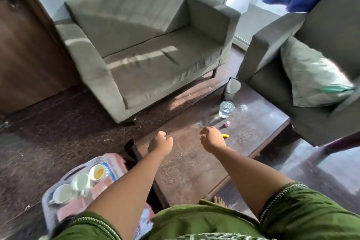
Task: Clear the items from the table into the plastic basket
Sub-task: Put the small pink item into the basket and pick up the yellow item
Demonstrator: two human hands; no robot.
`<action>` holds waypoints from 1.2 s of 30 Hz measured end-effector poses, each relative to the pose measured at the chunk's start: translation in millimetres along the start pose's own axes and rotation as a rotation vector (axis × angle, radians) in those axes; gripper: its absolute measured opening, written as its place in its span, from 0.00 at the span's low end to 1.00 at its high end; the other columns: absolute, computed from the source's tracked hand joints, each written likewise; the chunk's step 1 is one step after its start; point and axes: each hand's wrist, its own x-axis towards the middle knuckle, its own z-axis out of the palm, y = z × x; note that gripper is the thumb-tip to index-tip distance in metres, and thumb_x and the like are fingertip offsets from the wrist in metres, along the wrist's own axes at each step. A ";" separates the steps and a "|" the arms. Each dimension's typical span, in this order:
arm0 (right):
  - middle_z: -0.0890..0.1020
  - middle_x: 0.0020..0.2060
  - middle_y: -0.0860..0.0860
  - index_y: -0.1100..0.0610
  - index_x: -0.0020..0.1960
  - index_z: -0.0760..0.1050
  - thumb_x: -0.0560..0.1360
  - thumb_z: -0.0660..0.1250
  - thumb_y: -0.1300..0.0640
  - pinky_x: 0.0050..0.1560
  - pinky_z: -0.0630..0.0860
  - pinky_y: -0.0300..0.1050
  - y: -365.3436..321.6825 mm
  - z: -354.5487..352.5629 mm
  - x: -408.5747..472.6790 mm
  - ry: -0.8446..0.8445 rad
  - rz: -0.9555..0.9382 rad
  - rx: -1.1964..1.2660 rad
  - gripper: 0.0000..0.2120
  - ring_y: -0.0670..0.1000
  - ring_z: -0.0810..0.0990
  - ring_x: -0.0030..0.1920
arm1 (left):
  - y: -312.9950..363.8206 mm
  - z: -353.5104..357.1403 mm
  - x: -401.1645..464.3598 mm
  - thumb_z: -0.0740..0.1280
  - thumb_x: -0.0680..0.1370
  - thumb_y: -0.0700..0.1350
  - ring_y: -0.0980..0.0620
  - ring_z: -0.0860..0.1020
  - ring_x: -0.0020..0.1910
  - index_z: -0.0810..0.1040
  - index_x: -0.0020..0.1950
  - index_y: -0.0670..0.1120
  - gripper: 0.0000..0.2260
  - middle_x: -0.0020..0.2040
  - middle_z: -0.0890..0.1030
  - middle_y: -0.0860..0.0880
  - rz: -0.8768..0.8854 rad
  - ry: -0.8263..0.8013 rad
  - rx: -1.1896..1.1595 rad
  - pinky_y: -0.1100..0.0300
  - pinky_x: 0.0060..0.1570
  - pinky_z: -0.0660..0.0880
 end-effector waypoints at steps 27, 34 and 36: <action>0.72 0.63 0.58 0.56 0.68 0.71 0.77 0.62 0.57 0.66 0.71 0.50 217.2 -6.4 268.0 -0.114 0.141 -0.056 0.19 0.58 0.75 0.62 | 103.0 291.6 136.9 0.63 0.80 0.39 0.43 0.71 0.63 0.64 0.69 0.40 0.19 0.67 0.70 0.38 -0.196 -0.131 -0.366 0.55 0.63 0.67; 0.74 0.56 0.60 0.59 0.57 0.78 0.76 0.60 0.64 0.57 0.74 0.49 242.4 25.2 294.2 -0.163 0.013 -0.188 0.13 0.63 0.76 0.55 | 89.7 305.7 160.4 0.62 0.80 0.39 0.43 0.69 0.66 0.65 0.69 0.42 0.18 0.68 0.70 0.40 -0.223 -0.081 -0.356 0.53 0.65 0.66; 0.76 0.53 0.60 0.61 0.53 0.79 0.75 0.60 0.64 0.52 0.73 0.46 243.4 27.2 293.6 -0.141 0.029 -0.156 0.11 0.62 0.77 0.53 | 85.5 303.2 162.1 0.62 0.80 0.39 0.43 0.69 0.66 0.64 0.69 0.42 0.18 0.68 0.70 0.41 -0.221 -0.088 -0.348 0.52 0.65 0.66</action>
